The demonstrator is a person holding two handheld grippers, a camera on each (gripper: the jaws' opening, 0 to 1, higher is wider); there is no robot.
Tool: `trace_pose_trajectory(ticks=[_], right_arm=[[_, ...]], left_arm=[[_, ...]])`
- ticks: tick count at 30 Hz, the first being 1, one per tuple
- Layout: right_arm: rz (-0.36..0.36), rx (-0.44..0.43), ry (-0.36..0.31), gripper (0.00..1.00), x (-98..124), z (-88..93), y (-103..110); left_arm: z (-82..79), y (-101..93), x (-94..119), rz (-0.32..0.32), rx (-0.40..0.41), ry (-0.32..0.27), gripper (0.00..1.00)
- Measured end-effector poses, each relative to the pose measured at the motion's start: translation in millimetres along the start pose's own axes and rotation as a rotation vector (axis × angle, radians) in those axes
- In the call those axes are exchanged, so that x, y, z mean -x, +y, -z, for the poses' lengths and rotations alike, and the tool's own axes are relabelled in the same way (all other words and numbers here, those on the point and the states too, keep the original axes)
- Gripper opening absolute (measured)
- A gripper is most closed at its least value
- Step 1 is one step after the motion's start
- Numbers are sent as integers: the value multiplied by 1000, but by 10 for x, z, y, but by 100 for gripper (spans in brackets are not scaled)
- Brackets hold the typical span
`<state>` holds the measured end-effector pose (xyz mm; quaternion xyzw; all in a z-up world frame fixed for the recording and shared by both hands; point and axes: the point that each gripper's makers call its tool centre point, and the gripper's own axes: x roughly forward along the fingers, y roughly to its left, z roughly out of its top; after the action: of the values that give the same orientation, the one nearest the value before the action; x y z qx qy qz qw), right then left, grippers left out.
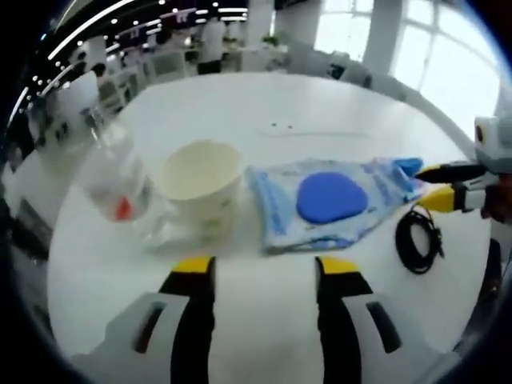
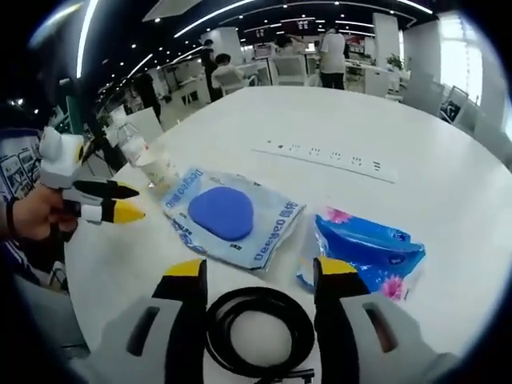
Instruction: Arrange the tabletop items into an orderly group along one side of the table until the central work area is clear of visible clutter.
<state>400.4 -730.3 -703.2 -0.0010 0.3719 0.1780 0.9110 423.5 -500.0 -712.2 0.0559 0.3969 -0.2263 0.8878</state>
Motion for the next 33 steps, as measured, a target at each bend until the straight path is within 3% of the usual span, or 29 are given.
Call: trace_pose_trajectory(ticks=[15, 24, 33], right_arm=[[16, -7, -12, 60, 275, 110, -21], [23, -9, -8, 62, 393, 230, -39], [23, -10, 2, 62, 428, 307, 2]], left_arm=[[89, 41, 332, 36, -7, -47, 64], [277, 0, 498, 66, -20, -49, 74], [339, -66, 526, 99, -21, -55, 80]])
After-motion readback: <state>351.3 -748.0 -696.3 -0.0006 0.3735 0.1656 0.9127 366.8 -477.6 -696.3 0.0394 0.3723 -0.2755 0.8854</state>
